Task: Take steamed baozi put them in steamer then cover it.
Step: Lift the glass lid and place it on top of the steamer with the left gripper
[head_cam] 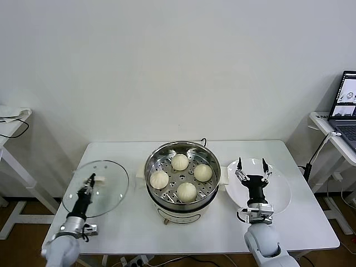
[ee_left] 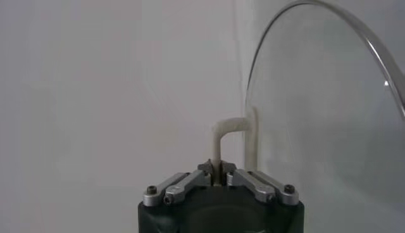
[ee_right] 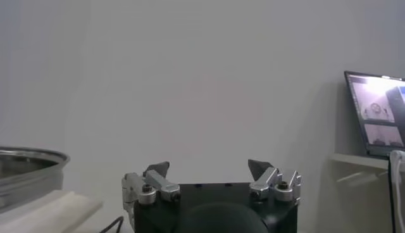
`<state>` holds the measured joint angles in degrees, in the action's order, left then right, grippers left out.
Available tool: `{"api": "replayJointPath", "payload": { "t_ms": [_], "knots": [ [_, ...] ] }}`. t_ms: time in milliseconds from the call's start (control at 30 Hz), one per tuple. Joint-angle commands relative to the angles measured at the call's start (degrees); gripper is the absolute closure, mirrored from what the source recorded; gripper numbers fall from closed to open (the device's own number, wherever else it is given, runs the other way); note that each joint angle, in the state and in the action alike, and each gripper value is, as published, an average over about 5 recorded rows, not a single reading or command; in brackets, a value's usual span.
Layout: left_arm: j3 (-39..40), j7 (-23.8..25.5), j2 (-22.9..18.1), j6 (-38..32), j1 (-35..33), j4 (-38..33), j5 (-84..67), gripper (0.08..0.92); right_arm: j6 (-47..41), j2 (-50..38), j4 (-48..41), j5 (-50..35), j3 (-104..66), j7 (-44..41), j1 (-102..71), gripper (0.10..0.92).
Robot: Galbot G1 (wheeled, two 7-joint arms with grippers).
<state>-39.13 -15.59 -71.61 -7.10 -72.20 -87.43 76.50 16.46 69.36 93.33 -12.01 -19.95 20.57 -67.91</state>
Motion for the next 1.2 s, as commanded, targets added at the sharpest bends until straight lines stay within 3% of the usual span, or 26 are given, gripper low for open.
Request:
{"api": "replayJointPath", "payload": {
  "t_ms": [33,233,400,533,800,1200],
  "knots": [
    [-6.2,3.9,4.9,3.7,-6.4,-25.4,-9.3,0.806,0.0,0.0,0.3,0.0,-0.3,-0.1,0.1,0.203],
    [-0.3,8.3,6.3,7.7,-6.4,-36.2,-9.0,0.806,-1.5,-0.5,0.8,-0.5,-1.1,-0.4,0.4,0.203],
    [11.5,13.8,7.2,15.7,-4.7,-45.2,-10.6,0.806,-3.0,-0.7,0.4,-0.9,-1.7,-0.3,1.3,0.203],
    [22.3,18.2,5.3,22.9,-1.4,-48.4,-9.9,0.806,-3.4,-0.3,-0.5,-0.9,-2.7,-0.3,2.6,0.203],
    [36.6,22.8,-0.8,29.1,3.4,-43.2,-2.4,0.806,-3.7,0.3,-1.7,-0.8,-3.7,-0.2,3.3,0.203],
    [44.7,28.6,-8.0,31.7,8.7,-32.3,8.4,0.806,-5.1,0.7,-2.4,-0.3,-6.6,-0.2,2.7,0.203]
  ]
}}
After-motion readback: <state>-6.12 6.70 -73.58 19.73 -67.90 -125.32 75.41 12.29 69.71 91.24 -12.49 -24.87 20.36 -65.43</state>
